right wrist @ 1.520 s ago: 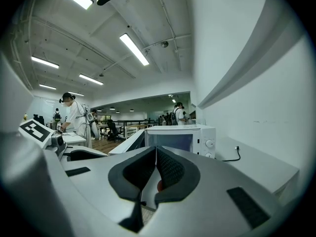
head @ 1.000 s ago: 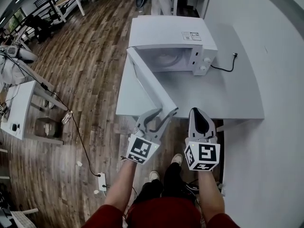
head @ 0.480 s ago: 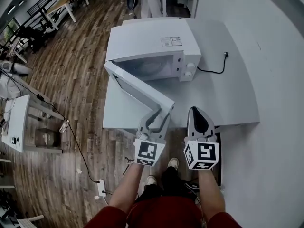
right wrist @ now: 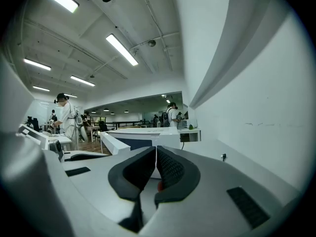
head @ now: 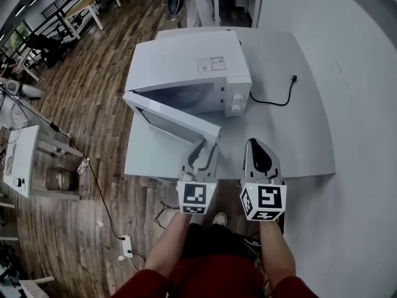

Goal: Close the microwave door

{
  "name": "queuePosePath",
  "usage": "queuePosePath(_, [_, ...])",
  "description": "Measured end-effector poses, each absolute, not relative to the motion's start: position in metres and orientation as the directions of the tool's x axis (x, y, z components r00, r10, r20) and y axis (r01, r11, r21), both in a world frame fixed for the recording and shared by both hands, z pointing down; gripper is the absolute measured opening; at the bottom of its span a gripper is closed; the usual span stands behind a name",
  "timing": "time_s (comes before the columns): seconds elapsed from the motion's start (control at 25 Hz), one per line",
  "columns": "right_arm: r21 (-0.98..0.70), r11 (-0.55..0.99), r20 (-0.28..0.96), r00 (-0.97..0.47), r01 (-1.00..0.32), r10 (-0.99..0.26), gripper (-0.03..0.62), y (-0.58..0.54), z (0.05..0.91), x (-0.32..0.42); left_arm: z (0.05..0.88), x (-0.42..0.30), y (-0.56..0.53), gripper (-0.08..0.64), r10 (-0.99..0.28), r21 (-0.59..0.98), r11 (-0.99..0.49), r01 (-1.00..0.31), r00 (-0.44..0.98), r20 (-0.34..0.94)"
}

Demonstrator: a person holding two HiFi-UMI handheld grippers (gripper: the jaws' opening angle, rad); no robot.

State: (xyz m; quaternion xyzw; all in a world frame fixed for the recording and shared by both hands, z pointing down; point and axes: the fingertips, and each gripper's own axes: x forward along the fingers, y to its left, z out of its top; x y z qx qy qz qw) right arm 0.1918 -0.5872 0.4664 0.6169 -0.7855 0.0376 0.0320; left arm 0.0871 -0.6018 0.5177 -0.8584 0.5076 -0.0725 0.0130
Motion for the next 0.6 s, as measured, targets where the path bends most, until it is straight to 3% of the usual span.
queuePosePath(0.6, [0.021, 0.270, 0.063, -0.268, -0.963, -0.961, 0.029, -0.634, 0.459, 0.224, 0.520, 0.116, -0.657, 0.144, -0.933, -0.066, -0.355, -0.933, 0.349, 0.087])
